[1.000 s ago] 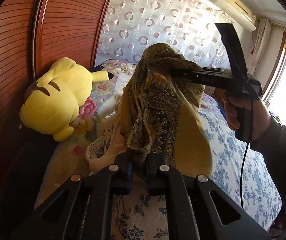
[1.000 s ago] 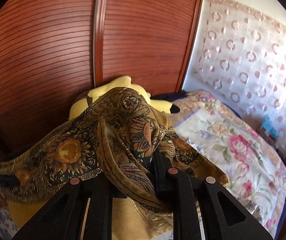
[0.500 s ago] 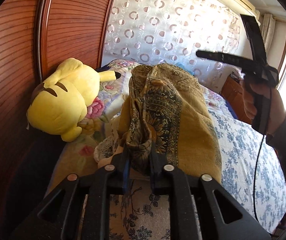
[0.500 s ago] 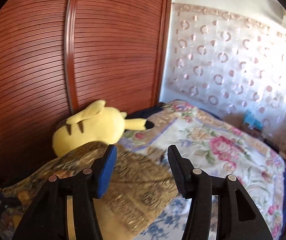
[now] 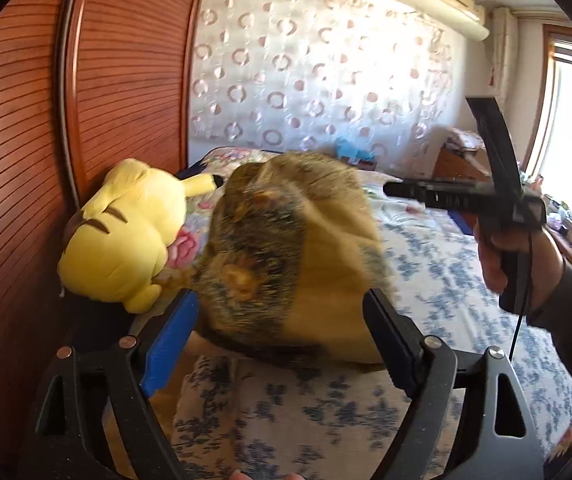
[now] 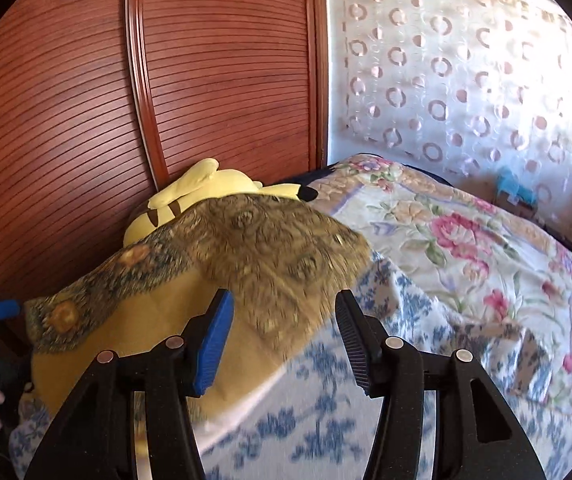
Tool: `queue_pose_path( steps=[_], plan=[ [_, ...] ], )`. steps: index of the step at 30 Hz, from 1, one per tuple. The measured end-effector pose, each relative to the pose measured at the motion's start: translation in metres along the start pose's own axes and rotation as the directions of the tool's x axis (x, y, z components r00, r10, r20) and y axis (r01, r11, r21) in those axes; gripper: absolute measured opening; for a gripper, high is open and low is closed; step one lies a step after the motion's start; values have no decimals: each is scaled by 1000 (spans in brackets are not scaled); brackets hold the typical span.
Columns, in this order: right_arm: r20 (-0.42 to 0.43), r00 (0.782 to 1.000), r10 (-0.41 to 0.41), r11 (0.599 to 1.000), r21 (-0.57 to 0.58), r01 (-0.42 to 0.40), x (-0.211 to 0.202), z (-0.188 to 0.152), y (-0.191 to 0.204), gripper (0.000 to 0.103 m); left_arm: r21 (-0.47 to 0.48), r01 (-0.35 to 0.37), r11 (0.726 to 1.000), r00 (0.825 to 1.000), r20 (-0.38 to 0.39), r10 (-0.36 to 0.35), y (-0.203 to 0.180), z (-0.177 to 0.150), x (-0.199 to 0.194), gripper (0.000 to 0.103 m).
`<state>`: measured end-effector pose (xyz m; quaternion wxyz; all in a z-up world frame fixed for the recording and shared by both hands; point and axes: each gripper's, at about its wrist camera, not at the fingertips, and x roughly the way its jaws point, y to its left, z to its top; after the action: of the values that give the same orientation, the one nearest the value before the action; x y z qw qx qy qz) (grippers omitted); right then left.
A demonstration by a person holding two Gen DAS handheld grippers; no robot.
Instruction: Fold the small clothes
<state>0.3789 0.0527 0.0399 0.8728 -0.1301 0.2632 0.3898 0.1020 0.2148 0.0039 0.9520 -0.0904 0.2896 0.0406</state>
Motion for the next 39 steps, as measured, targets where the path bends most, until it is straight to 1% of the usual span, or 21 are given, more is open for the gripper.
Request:
queue_pose_path(
  steps=[4,10,14,16,20,24,26,28,33,39],
  plan=[
    [17,1000,-15,1000,18,14,-42,-26,2,55,44,6,999,1000,-4,-6,-23,0,-5,85],
    [56,997,-55,998,46,52,-108,-64,9,55,97,51,994,999,9,-53,-66,0,-17,85],
    [77,991,-109,992,67,104,-155,-92,17,55,134,70,989,998,-4,-71,-97,-3,-22,85],
    [90,987,-137,988,82,129,-179,-106,22,55,144,95,985,995,-8,-95,-111,-7,-26,85],
    [113,975,-189,976,126,175,-224,-135,33,61,174,100,980,995,-14,-99,-144,-13,-33,85],
    [141,958,-250,960,162,227,-269,-159,49,66,184,127,975,992,-3,-129,-169,-18,-44,85],
    [150,947,-283,949,186,254,-288,-169,56,72,185,134,974,990,8,-138,-178,-19,-51,85],
    [168,934,-314,937,214,276,-311,-181,62,73,185,143,972,989,16,-148,-186,-20,-58,85],
    [187,906,-380,906,270,325,-352,-200,74,75,190,146,971,988,27,-154,-202,-23,-71,85],
    [189,879,-438,877,306,371,-378,-212,93,75,197,153,968,985,51,-166,-217,-21,-83,85]
  ],
)
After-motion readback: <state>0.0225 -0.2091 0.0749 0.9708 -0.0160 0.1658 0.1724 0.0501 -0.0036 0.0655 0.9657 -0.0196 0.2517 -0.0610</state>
